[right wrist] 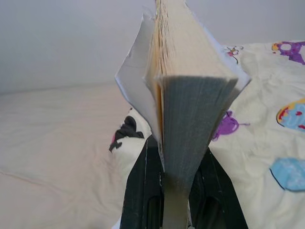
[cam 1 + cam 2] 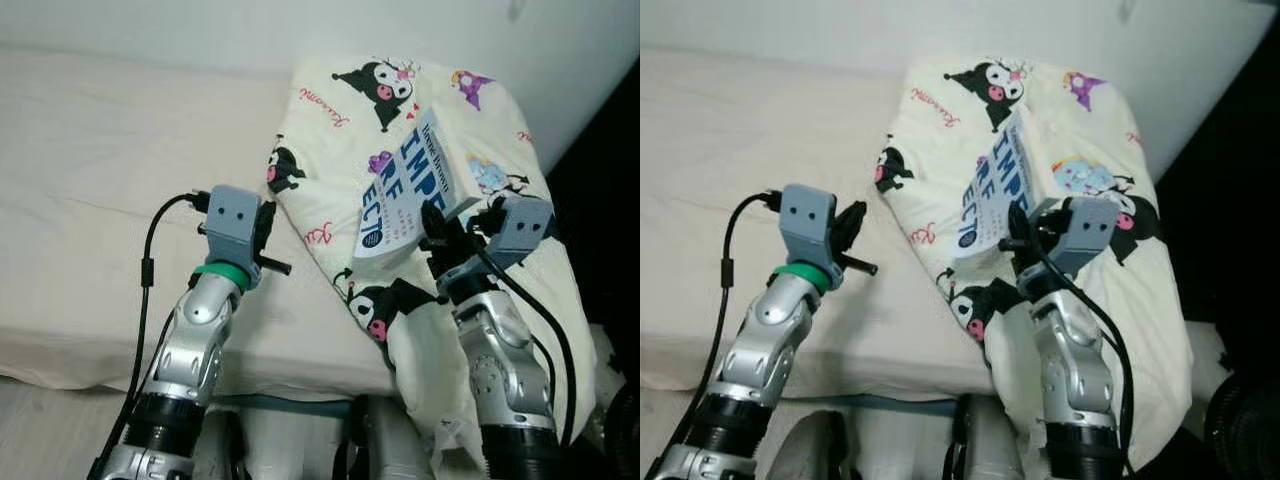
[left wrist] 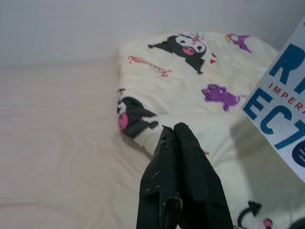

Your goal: Clean up the room

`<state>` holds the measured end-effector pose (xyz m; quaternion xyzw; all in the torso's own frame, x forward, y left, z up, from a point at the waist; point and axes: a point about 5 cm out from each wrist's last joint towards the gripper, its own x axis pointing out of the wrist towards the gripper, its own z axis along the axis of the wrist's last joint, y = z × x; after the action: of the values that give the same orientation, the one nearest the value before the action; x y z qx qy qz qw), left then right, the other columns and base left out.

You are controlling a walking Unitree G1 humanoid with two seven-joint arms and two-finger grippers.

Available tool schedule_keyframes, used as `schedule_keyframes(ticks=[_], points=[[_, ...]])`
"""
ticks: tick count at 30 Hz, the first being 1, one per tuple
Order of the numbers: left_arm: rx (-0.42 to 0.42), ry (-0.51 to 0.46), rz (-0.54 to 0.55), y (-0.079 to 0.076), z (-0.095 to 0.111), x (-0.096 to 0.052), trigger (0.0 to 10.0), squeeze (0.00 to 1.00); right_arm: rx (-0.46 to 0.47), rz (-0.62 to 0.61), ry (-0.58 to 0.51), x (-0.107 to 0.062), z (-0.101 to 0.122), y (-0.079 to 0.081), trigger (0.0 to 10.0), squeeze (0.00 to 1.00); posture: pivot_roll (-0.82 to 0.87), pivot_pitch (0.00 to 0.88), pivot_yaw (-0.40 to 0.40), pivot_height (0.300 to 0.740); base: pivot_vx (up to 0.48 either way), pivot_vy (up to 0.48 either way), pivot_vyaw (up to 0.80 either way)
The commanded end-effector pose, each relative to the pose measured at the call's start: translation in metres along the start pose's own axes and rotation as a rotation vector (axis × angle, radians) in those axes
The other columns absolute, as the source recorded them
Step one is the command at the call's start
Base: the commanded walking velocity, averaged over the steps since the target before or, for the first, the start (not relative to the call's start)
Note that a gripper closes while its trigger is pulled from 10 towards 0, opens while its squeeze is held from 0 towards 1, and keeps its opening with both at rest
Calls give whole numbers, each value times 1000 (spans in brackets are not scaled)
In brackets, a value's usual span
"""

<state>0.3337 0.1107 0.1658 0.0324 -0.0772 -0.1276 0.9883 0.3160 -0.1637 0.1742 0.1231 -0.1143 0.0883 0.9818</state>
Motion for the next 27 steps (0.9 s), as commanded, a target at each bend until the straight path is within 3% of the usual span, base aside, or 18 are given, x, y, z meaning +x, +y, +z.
schedule_keyframes(ticks=[1,27], points=[[13,9,5,1,-1,2,10000,0,-10,-4,-22,0,1,0,10000,0,-55,54,-3,667,0,0,0],[-5,13,5,1,0,4,10000,0,-12,4,-9,5,-7,7,10000,0,-30,46,11,740,0,0,-16]])
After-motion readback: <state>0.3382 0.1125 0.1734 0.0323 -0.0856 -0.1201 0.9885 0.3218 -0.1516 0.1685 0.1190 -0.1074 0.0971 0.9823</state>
